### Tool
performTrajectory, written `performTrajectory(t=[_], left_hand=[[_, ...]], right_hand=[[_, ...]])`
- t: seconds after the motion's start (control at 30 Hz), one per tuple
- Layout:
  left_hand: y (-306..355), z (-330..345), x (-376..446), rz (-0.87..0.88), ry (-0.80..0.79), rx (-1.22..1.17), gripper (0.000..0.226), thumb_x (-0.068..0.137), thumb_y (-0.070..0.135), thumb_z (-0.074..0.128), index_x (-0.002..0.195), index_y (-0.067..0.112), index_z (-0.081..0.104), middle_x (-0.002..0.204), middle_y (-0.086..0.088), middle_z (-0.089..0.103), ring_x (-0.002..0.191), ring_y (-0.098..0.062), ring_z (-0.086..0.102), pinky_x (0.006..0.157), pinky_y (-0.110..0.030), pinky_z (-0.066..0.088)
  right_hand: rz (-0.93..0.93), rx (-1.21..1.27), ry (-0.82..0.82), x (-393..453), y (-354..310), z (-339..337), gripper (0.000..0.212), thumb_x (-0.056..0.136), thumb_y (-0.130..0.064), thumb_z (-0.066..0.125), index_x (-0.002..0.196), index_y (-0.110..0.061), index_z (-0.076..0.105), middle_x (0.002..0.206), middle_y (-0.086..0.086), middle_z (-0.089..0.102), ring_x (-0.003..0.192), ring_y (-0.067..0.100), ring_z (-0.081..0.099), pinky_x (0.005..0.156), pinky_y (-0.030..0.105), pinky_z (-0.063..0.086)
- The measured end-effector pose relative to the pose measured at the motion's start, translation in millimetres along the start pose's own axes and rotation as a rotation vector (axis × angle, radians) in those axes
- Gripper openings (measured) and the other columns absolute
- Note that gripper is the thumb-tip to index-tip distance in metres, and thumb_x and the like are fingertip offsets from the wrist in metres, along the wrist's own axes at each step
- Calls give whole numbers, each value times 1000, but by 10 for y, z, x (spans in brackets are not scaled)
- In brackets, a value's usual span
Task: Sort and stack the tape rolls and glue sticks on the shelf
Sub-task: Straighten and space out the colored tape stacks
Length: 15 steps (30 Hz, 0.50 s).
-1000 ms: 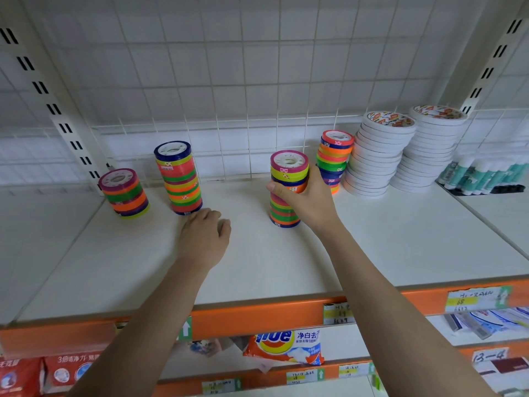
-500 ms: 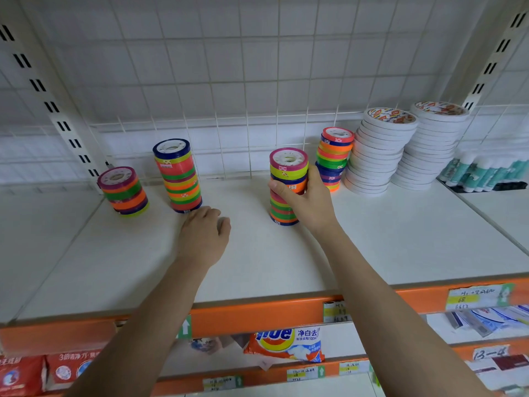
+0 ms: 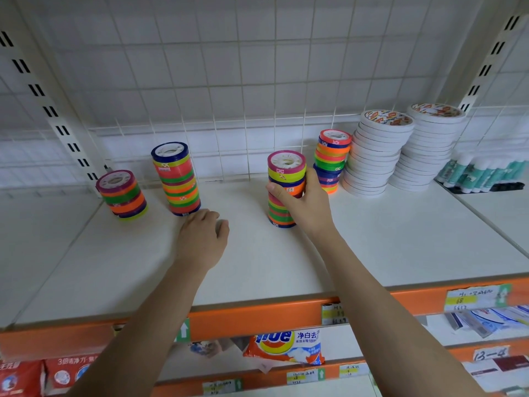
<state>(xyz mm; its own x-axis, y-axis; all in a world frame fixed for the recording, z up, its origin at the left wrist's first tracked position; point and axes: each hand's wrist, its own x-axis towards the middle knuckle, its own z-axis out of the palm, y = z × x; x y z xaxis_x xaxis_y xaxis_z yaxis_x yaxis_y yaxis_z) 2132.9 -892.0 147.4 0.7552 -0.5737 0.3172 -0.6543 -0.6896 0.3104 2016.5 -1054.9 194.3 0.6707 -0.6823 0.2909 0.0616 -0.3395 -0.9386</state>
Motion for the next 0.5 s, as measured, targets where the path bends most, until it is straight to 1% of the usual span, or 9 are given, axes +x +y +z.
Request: performTrajectory(t=[0.1,0.17,0.27,0.33,0.43,0.5], left_hand=[[2,-9,-9,-5,6,-2,29,95,23,46,104,0,62,108,-12,62,103,-29,53,93,-35,38],[12,-12,-11,-1,9,2,28,94,22,46,102,0,62,107,-12,63,103,-29,53,92,-34,37],[17,-16,-12,-5,7,-1,29,95,23,45,103,0,61,107,-12,63,103,-28,53,93,-34,36],[15,-21,-13,-10,2,1,29,95,23,45,104,1,61,108,-11,62,103,-27,53,92,-33,37],[19,-22,-8,-12,-2,-3,29,95,23,45,103,1,61,108,-11,62,103,-28,52,92,-33,37],[20,-21,-8,-17,-2,-10,29,95,23,45,103,0,61,108,-12,62,103,-28,52,91,-34,38]], right_hand=[[16,4,-8,2,-29,2,71,74,-37,75,132,-20,38,115,-11,54,95,1,56,67,1,44],[10,2,1,16,-69,-7,79,73,-39,76,137,-19,33,118,-11,53,97,1,55,69,1,44],[4,-2,20,47,-152,-22,87,74,-42,74,143,-19,26,127,-8,50,107,6,52,78,11,43],[-9,-18,38,68,-197,-24,83,76,-44,73,141,-19,28,127,-7,50,108,7,51,80,13,43],[-36,-45,57,89,-219,-20,67,76,-43,73,130,-20,40,116,-9,55,97,4,56,70,4,44],[-40,-38,60,87,-217,-20,61,76,-41,73,124,-20,42,111,-10,56,91,-1,56,65,1,44]])
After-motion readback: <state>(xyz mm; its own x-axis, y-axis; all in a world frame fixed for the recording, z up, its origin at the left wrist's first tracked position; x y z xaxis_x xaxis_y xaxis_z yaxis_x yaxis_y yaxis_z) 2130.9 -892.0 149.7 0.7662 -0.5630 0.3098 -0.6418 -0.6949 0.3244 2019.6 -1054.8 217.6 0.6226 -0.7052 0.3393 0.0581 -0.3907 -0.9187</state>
